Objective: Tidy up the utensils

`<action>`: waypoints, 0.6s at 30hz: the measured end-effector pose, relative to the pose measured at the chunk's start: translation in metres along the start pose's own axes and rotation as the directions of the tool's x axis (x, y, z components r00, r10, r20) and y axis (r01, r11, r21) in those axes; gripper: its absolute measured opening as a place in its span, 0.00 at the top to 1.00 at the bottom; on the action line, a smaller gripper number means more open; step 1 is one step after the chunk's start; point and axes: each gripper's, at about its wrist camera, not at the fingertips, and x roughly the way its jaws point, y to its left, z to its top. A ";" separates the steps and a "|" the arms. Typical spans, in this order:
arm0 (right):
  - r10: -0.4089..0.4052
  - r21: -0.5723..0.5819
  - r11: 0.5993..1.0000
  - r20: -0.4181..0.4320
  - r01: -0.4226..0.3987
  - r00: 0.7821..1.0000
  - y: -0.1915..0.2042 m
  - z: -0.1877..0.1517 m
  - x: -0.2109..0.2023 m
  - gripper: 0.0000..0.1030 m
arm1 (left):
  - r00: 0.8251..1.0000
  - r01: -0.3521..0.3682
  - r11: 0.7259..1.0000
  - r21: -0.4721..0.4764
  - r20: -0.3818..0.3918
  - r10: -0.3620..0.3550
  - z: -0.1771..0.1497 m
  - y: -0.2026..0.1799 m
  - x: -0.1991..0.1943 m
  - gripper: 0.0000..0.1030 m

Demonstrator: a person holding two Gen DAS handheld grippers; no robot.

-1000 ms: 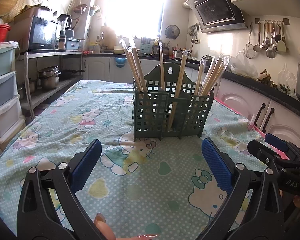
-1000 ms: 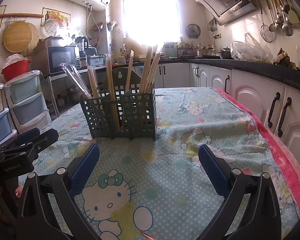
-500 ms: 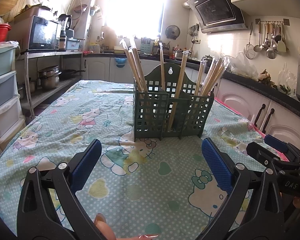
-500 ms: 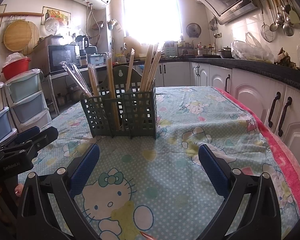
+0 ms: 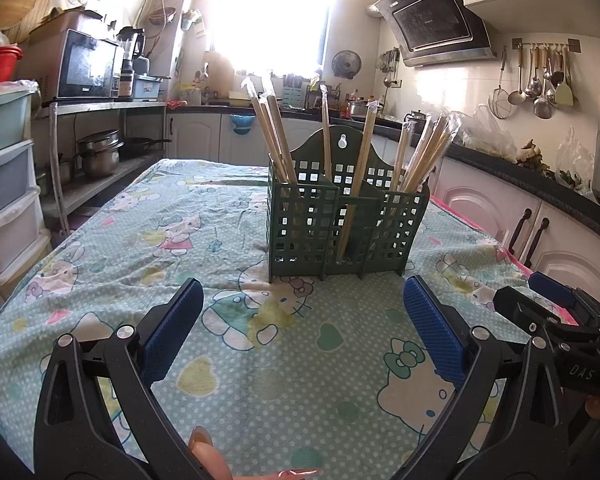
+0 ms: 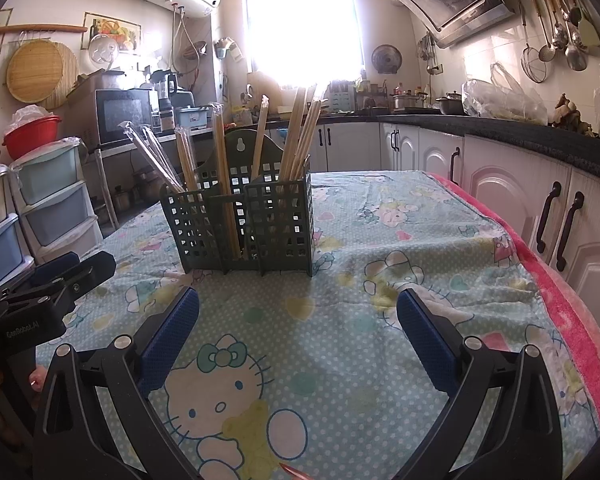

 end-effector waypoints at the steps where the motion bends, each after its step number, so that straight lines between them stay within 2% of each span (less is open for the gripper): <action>1: -0.001 0.000 1.000 0.000 0.001 1.000 -0.001 0.001 0.000 0.06 | 1.000 0.000 1.000 0.000 0.001 0.000 0.000 0.000 0.000 0.10; 10: 0.000 0.000 1.000 -0.001 0.000 1.000 0.000 0.000 0.000 0.06 | 1.000 0.005 1.000 -0.004 -0.004 -0.005 0.000 0.001 0.001 0.10; 18: -0.030 0.038 0.999 -0.032 0.032 0.999 -0.008 0.000 0.003 0.06 | 0.999 0.000 0.999 -0.037 -0.045 -0.002 -0.001 0.007 0.008 0.10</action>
